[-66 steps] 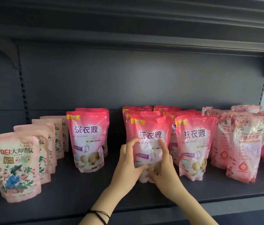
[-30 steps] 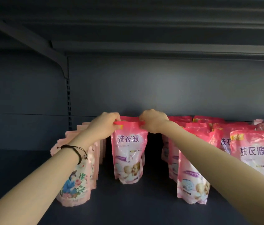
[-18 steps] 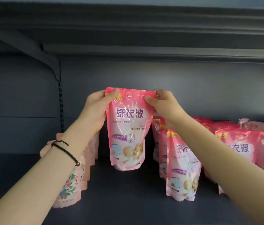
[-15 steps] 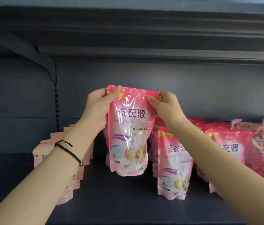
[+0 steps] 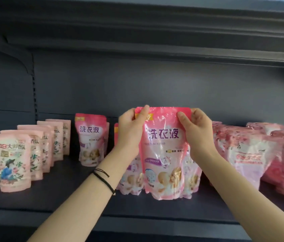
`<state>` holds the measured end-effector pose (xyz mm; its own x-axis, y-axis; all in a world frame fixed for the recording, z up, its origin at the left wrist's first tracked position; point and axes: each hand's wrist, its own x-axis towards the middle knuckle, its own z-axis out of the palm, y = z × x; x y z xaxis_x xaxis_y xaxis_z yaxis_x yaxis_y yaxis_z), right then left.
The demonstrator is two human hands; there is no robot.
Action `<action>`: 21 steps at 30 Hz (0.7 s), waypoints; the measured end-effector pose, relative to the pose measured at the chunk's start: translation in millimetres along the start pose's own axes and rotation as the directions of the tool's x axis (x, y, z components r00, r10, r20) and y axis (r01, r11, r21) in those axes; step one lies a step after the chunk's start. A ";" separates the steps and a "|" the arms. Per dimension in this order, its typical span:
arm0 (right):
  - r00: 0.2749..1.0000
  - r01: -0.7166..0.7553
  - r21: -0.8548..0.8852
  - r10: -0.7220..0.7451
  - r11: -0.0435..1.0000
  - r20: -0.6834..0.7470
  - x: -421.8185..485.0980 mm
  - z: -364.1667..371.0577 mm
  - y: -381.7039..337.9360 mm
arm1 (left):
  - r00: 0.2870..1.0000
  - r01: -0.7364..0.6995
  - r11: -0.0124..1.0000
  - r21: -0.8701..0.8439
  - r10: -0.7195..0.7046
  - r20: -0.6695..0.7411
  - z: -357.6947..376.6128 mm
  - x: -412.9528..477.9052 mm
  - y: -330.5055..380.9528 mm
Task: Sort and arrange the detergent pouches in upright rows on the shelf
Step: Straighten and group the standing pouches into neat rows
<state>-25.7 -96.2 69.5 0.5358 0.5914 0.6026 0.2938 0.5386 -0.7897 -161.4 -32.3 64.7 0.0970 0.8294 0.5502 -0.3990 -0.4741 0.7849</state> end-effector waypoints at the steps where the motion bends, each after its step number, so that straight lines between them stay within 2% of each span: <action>1: 1.000 -0.005 0.003 0.006 1.000 -0.015 -0.2 -10.0 6.1 | 1.000 0.012 1.000 0.001 -0.012 -0.004 9.8 -4.5 -7.9; 9: 0.986 0.067 -0.104 -0.082 0.992 -0.146 -9.7 -60.3 65.6 | 0.997 0.046 0.999 0.011 -0.046 -0.057 66.1 -33.9 -64.3; 12: 0.970 0.135 -0.121 -0.156 0.983 -0.188 -10.1 -68.0 76.5 | 0.997 -0.040 0.998 0.041 0.042 -0.059 75.0 -37.3 -70.6; 15: 0.965 0.175 -0.158 -0.201 0.972 -0.166 -11.6 -71.9 80.5 | 0.990 -0.119 0.987 0.106 0.127 -0.065 77.3 -41.7 -73.1; 21: 0.965 0.217 -0.228 -0.245 0.949 -0.098 -31.0 -74.0 84.5 | 0.949 -0.313 0.913 0.263 0.312 0.047 73.5 -58.3 -75.1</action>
<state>41.0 -113.4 -24.4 0.5227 0.3798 0.7632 0.5758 0.5029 -0.6446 -70.1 -66.7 -5.4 0.0104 0.6250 0.7806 -0.1547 -0.7702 0.6188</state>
